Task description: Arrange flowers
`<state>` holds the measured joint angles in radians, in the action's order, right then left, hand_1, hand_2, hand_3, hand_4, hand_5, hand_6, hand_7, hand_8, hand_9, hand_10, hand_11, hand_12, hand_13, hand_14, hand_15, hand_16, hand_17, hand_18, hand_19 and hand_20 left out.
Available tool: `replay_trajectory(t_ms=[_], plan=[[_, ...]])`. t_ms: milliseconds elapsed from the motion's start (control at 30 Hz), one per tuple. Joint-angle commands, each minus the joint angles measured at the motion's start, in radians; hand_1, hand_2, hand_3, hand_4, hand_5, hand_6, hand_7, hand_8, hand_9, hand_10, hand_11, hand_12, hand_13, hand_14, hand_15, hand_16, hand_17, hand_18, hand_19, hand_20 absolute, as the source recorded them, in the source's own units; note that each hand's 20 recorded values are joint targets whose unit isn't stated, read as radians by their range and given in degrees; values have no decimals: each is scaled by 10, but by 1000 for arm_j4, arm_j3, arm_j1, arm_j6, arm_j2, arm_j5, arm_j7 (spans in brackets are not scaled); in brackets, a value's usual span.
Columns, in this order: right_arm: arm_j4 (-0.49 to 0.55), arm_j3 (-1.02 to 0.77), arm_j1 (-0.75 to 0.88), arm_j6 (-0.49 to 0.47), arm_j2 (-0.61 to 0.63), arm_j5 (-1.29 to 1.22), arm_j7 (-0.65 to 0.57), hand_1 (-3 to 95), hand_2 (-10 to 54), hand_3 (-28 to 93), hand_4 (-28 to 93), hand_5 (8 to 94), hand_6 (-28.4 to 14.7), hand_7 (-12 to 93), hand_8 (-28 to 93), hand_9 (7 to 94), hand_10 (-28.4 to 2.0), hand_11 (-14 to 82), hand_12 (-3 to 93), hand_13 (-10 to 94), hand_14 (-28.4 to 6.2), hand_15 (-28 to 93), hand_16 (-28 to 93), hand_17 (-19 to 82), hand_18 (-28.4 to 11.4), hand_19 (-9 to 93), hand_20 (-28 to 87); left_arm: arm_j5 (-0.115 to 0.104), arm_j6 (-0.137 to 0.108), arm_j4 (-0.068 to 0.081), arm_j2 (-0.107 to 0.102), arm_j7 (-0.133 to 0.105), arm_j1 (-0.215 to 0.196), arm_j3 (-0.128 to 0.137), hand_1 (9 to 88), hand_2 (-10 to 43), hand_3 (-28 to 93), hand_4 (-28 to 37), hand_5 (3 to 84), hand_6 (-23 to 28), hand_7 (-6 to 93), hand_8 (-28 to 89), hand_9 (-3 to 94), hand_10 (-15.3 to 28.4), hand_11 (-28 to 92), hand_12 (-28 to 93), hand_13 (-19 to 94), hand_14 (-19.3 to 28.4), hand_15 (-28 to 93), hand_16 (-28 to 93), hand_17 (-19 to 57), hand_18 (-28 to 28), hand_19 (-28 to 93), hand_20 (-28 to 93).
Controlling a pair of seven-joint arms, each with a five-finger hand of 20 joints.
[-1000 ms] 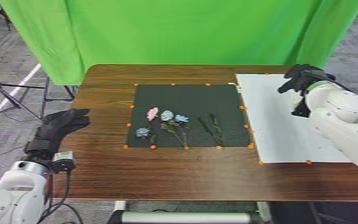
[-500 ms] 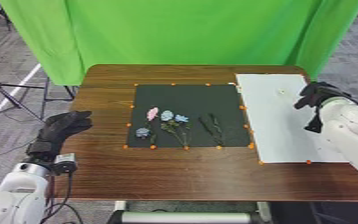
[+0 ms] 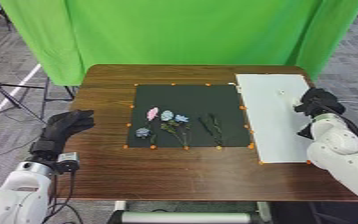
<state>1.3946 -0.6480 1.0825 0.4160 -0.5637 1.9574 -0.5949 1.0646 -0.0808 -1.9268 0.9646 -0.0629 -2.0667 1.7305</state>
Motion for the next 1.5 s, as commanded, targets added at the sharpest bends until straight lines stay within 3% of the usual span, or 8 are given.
replay_trajectory(t_ms=[33,200,400,567,900,1500], plan=[[185,-83,-48,116,67,-26,12,648,-70,481,-147,775,16,167,62,812,-111,56,326,814,-51,644,323,464,-205,894,572,3,6,1,-4,5,1,13,315,150,580,-228,526,37,157,-81,516,167,235,88,412,211,252,-43,54,170,334,189],[281,72,-235,42,74,-209,150,661,-94,495,-152,775,12,216,73,826,-108,54,378,804,-43,657,334,463,-194,902,569,3,5,3,-9,4,6,12,314,151,581,-228,526,37,157,-81,516,167,235,88,412,212,252,-43,53,170,334,190],[228,391,-521,-107,-27,-203,327,670,-95,490,-156,775,14,223,72,826,-107,54,381,799,-41,660,336,461,-188,901,571,3,11,11,-11,1,29,-9,313,151,582,-228,526,37,157,-80,516,168,235,88,412,211,254,-42,53,170,334,190],[162,533,-622,-128,-127,-144,385,673,-95,488,-166,774,17,225,67,825,-102,52,380,796,-40,662,337,459,-182,900,573,25,23,13,-11,4,39,-21,313,151,583,-228,525,37,157,-80,515,167,234,88,412,211,254,-42,52,170,333,189],[105,586,-599,-204,-206,-50,466,671,-95,499,-178,765,24,238,50,816,-96,49,384,789,-37,670,339,455,-176,899,580,16,18,13,-5,14,31,-11,314,151,582,-229,525,37,157,-81,515,168,234,87,411,211,250,-43,52,169,329,188],[62,532,-474,-291,-187,8,470,664,-88,513,-187,748,33,256,33,804,-89,42,377,781,-37,676,338,451,-173,894,587,22,40,18,-8,22,39,-9,314,149,584,-229,526,33,159,-82,516,167,234,88,410,210,250,-41,51,169,327,189]])
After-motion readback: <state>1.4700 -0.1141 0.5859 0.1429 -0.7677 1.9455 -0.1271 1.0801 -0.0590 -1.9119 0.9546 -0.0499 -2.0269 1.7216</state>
